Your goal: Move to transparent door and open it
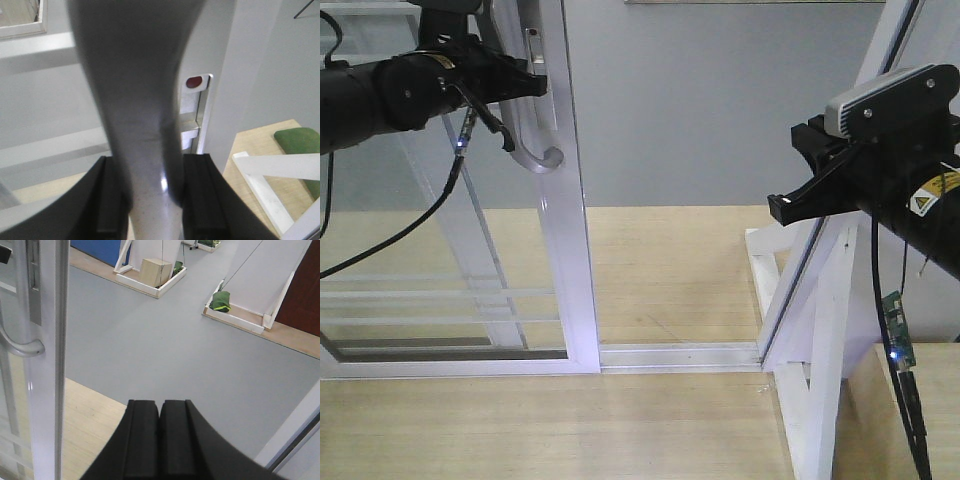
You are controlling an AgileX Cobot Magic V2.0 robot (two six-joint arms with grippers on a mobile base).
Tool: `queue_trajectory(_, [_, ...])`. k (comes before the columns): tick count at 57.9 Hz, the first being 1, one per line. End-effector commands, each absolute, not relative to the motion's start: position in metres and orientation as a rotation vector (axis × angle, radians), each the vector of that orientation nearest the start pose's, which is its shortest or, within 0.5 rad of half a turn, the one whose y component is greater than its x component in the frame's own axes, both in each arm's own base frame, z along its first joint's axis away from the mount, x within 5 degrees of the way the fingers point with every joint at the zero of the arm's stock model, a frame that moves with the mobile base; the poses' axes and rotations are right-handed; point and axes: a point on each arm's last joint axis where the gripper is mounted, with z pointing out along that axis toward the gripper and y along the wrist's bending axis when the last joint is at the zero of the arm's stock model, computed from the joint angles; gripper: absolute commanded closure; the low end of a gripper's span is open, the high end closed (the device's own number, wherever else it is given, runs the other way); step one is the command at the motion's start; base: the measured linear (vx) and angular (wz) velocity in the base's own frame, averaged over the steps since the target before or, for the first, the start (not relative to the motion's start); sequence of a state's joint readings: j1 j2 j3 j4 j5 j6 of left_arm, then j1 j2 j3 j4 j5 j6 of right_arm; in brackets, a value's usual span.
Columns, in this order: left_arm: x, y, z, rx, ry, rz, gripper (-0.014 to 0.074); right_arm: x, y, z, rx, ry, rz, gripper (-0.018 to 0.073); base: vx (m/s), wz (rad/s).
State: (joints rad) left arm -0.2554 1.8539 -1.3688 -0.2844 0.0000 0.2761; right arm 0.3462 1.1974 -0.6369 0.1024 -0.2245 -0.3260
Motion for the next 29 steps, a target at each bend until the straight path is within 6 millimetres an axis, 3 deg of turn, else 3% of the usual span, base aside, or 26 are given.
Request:
queue_trajectory(1, [0.416,-0.083,0.347,0.149,1.660,-0.111,0.0598,0.242,0.083,0.304,-0.461,1.624,0.052,0.0564,0.00,0.00])
queue_trajectory(29, [0.412,-0.035,0.360,0.067,1.684,-0.040,0.0597,0.242,0.083,0.304,-0.461,1.624,0.052,0.0564,0.00,0.00])
